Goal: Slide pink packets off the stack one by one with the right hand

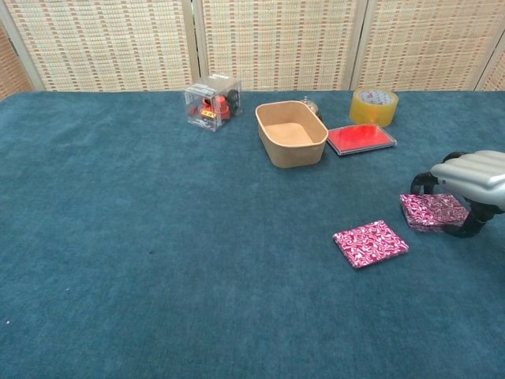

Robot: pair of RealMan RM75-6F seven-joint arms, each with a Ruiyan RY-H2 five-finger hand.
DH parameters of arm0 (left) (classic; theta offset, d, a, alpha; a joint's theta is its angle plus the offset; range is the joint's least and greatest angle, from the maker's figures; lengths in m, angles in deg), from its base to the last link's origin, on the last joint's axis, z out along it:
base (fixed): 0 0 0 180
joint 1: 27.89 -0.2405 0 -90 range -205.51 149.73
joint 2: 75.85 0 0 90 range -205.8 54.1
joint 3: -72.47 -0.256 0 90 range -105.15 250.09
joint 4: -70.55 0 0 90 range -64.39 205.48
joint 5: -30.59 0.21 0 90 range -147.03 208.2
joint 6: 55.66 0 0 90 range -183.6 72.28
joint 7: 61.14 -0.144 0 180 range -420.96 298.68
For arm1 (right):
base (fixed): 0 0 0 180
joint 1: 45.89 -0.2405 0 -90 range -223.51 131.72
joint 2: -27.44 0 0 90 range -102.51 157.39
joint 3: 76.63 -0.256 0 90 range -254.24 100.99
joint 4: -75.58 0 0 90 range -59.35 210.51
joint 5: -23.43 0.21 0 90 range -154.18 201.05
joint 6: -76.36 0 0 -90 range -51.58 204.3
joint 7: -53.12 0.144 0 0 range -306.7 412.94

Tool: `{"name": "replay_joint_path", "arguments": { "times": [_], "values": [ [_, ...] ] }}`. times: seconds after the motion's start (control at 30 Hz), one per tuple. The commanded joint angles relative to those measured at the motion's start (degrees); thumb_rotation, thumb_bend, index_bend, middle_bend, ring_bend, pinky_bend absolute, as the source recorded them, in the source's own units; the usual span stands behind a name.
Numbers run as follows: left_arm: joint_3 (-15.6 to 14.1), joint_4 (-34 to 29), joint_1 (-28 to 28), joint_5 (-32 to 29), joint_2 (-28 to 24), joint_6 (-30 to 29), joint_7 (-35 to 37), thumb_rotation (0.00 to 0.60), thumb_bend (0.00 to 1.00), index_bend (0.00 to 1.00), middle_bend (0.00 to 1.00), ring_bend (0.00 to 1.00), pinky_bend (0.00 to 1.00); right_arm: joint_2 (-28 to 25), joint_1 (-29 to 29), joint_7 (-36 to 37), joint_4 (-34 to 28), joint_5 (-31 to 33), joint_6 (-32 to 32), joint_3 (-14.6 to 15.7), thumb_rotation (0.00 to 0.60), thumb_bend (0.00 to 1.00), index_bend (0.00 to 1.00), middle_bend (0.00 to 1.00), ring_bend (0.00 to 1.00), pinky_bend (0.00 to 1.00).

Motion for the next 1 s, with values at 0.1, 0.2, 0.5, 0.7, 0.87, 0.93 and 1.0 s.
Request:
{"name": "replay_joint_path", "arguments": {
  "times": [0.1,0.2,0.5,0.7,0.87,0.93,1.0],
  "values": [
    [0.0,-0.03,0.12,-0.22,-0.16,0.35,0.31,0.6,0.46,0.0,0.0,0.0,0.06,0.4,0.17,-0.13,0.19,-0.25,-0.55,0.0,0.6,0.28,0.46,0.35,0.2,0.08],
    [0.02,-0.09,0.11,-0.22,-0.2,0.29,0.31,0.6,0.46,0.0,0.0,0.0,0.06,0.68,0.23,-0.29,0.31,-0.35,-0.93,-0.04,0.6,0.28,0.52,0.39,0.23,0.1],
    [-0.14,-0.13,-0.07,0.24,-0.24,-0.21,0.21,0.6,0.46,0.0,0.0,0.0,0.06,1.38,0.68,-1.37,0.16,-1.0,-3.09,-0.33,0.6,0.28,0.65,0.46,0.29,0.12],
    [-0.09,-0.22,-0.06,0.14,-0.22,-0.2,0.1,0.6,0.46,0.0,0.0,0.0,0.06,0.24,0.86,-1.9,-1.65,-1.48,-4.1,-0.66,0.6,0.28,0.67,0.47,0.3,0.13],
    [-0.02,-0.35,-0.19,0.16,-0.26,-0.56,0.09,0.6,0.46,0.0,0.0,0.0,0.06,-2.09,1.38,-2.49,-6.18,-4.23,-6.51,-0.34,0.6,0.28,0.67,0.47,0.3,0.13],
    [-0.03,-0.41,-0.26,0.16,-0.33,-0.67,0.13,0.6,0.46,0.0,0.0,0.0,0.06,-3.43,1.94,-2.48,-8.93,-5.97,-7.58,0.3,0.6,0.28,0.67,0.47,0.3,0.13],
    [0.01,-0.47,-0.32,0.19,-0.36,-0.85,0.16,0.6,0.46,0.0,0.0,0.0,0.06,-5.16,2.76,-2.54,-12.28,-8.52,-8.54,1.81,0.6,0.28,0.67,0.47,0.3,0.13]
  ]
}}
